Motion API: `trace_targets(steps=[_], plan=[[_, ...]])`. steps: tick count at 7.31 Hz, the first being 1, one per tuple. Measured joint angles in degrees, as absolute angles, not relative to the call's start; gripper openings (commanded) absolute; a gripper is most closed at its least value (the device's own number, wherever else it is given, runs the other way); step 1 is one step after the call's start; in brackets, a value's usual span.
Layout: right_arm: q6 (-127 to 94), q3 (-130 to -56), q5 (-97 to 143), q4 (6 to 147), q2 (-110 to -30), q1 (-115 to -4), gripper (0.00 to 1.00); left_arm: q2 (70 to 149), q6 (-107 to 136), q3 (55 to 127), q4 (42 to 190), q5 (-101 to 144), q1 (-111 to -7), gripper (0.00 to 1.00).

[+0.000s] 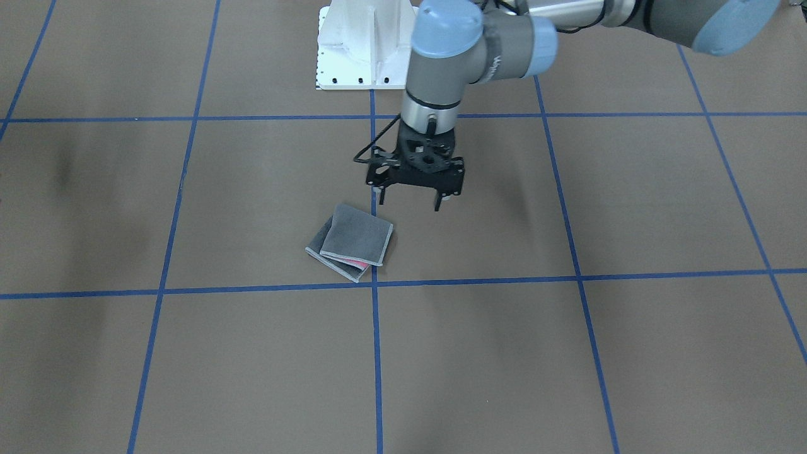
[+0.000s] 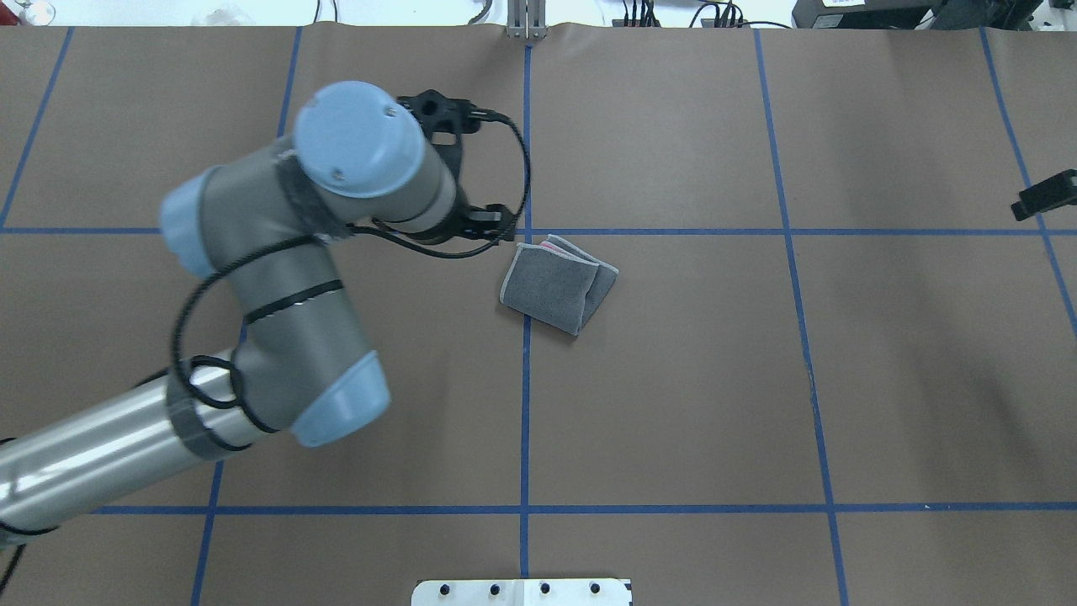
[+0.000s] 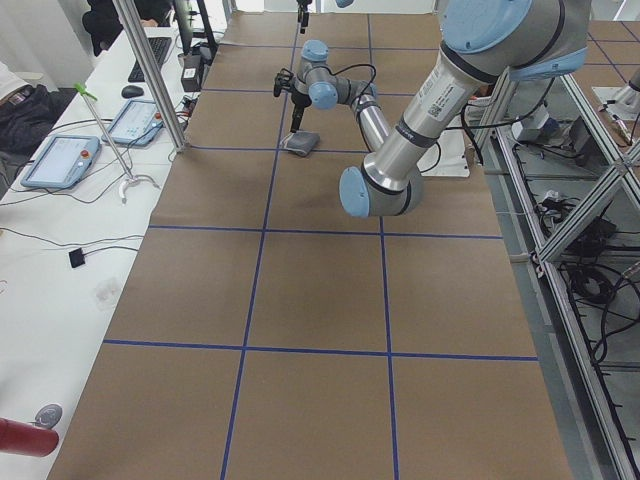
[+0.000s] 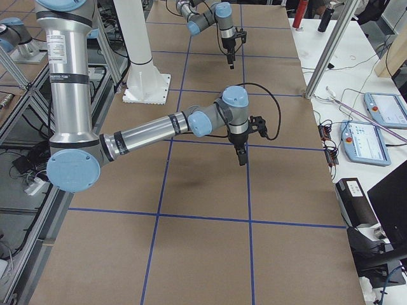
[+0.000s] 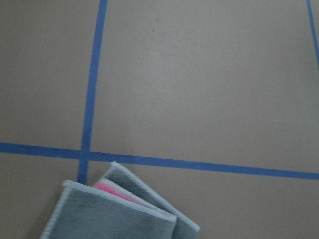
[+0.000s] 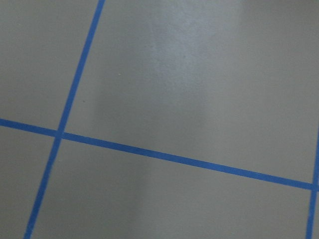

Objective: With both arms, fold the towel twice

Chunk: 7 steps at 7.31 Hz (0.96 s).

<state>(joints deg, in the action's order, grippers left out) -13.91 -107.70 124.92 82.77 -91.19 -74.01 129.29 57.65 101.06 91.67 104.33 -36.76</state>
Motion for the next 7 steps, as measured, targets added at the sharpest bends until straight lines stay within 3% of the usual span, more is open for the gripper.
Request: trace_targets(steps=[3,7], plan=[[2.6,-105.6,127.7,83.2,-100.1,-85.0,1.0,111.7,34.9,112.2,89.1,115.7,-49.8,1.0],[5.6,-101.2,129.2,83.0,-104.6,-90.1,1.0,95.8,4.0,112.5,88.9,127.7,-70.9,1.0]])
